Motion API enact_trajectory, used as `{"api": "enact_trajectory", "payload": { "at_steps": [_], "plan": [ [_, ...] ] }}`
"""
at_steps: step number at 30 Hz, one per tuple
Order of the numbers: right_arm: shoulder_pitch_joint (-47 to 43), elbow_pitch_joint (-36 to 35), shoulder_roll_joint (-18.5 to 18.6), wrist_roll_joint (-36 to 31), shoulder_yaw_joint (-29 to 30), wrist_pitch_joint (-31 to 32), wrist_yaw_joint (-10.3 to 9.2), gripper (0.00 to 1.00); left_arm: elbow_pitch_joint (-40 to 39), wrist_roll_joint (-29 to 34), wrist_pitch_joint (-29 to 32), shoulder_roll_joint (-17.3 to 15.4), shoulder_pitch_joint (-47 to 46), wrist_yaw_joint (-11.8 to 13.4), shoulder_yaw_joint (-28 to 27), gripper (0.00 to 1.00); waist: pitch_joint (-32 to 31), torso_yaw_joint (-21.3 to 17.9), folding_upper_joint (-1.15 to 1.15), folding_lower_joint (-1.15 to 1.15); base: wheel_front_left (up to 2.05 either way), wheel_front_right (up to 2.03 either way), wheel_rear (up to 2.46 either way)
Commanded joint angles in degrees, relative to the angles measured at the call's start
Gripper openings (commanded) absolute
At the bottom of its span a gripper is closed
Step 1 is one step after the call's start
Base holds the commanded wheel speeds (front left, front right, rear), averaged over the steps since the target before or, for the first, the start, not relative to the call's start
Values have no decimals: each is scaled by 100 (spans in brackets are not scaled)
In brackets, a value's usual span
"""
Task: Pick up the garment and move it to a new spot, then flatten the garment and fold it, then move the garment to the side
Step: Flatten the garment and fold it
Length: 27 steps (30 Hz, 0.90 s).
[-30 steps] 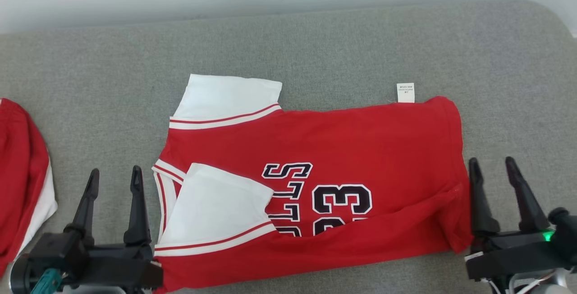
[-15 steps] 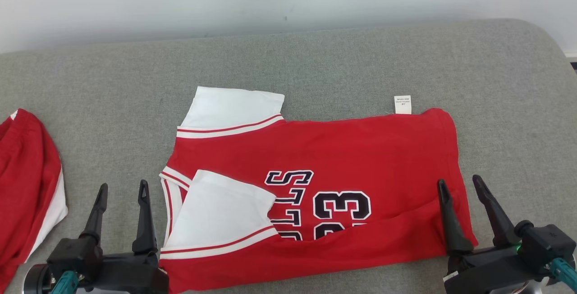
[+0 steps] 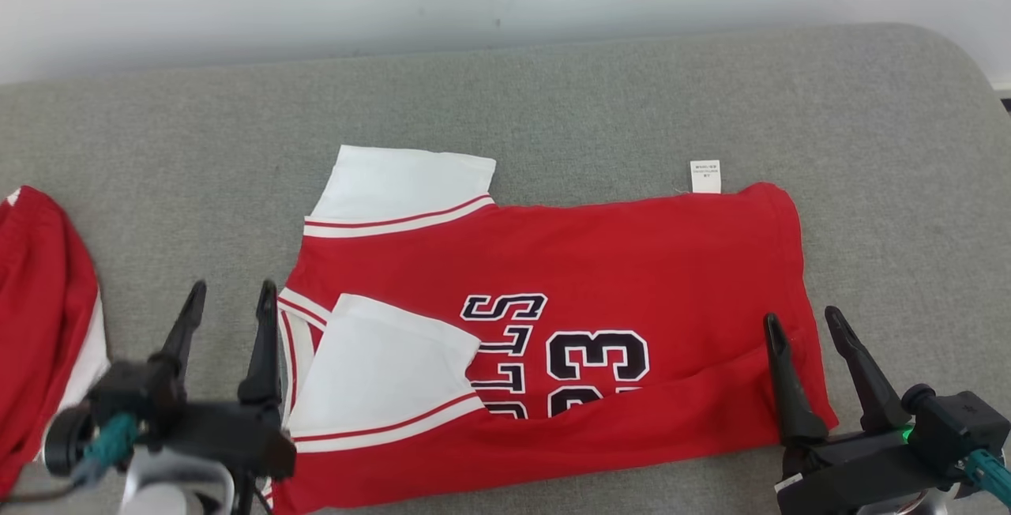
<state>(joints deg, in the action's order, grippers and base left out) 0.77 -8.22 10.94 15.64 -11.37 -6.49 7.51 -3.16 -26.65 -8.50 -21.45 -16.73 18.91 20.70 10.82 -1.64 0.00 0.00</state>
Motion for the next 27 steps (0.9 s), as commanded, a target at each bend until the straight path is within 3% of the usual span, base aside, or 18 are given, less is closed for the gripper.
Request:
{"api": "enact_trajectory", "payload": {
  "at_steps": [1, 8, 17, 24, 27],
  "plan": [
    [52, -8, -8, 23, -15, 10, -4, 100, 49, -64, 79, -66, -131, -51, 9, 100, 77, -56, 0, 0, 0, 0, 0],
    [277, 61, -43, 106, -140, -121, -4, 100, 618, -487, 1050, -203, -1344, -780, 159, 100, 535, -398, 0, 0, 0, 0, 0],
    [671, 346, -126, 265, -345, -432, -4, 100, 1964, -1015, 1927, -306, -2830, -1688, 174, 100, 1185, -886, 0, 0, 0, 0, 0],
    [944, 599, -152, 340, -470, -648, -4, 100, 2858, -1232, 2317, -481, -3562, -2100, 114, 100, 1465, -1101, 0, 0, 0, 0, 0],
    [1022, 690, -170, 359, -514, -714, -4, 100, 3088, -1240, 2429, -494, -3742, -2149, 151, 100, 1530, -1157, 0, 0, 0, 0, 0]
  ]
}}
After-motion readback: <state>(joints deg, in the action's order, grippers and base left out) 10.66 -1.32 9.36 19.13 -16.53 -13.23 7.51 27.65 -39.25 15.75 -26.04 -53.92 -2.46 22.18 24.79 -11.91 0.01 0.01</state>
